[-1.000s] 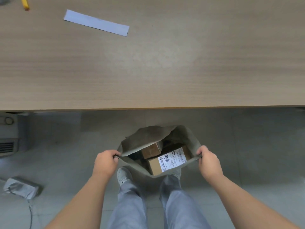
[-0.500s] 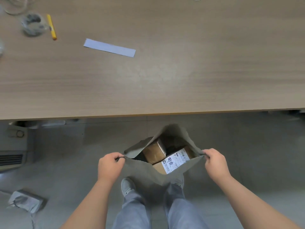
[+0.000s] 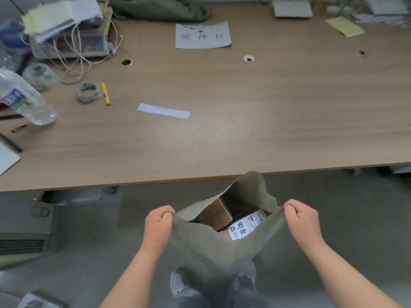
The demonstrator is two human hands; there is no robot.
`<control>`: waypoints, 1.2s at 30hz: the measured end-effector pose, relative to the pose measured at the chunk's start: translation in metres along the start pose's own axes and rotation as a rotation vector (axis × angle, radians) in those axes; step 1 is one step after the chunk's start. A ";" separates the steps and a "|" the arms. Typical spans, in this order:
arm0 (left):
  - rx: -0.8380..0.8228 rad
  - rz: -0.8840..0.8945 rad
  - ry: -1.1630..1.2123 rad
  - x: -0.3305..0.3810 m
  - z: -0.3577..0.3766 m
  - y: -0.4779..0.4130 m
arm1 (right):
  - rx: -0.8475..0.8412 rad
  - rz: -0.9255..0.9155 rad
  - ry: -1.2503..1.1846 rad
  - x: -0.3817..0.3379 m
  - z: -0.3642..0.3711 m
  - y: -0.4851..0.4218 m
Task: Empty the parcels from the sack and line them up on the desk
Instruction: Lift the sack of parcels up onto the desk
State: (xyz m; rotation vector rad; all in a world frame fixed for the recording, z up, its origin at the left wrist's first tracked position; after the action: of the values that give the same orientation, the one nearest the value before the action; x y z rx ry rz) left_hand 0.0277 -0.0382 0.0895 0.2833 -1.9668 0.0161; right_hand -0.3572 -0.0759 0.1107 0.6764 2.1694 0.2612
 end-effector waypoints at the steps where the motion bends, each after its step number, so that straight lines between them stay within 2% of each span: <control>1: 0.005 0.012 0.016 0.010 -0.004 0.000 | -0.010 -0.009 -0.032 -0.009 -0.004 0.003; 11: 0.206 0.071 0.274 0.100 -0.055 -0.018 | -0.149 -0.140 -0.247 -0.114 -0.040 0.032; 19: 0.262 0.176 0.316 0.170 -0.092 -0.026 | -0.308 -0.194 -0.429 -0.190 -0.076 0.057; 29: 0.371 0.312 0.315 0.267 -0.155 -0.036 | -0.243 -0.300 -0.482 -0.271 -0.135 0.082; 36: 0.373 0.440 0.385 0.337 -0.197 -0.042 | -0.218 -0.408 -0.529 -0.343 -0.175 0.108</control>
State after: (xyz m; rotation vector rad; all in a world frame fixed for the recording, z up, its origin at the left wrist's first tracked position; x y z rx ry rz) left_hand 0.0881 -0.1155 0.4699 0.0722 -1.5960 0.6783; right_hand -0.2762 -0.1672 0.4912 0.1420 1.6863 0.0842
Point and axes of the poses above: each hand's wrist, its own y-axis away from the middle knuckle, its own z-axis out of the palm, x = y × z, the point moved 7 cm from there along -y, towards the middle knuckle, and after that the axes turned 14 degrees about z, right-handed, at the moved point
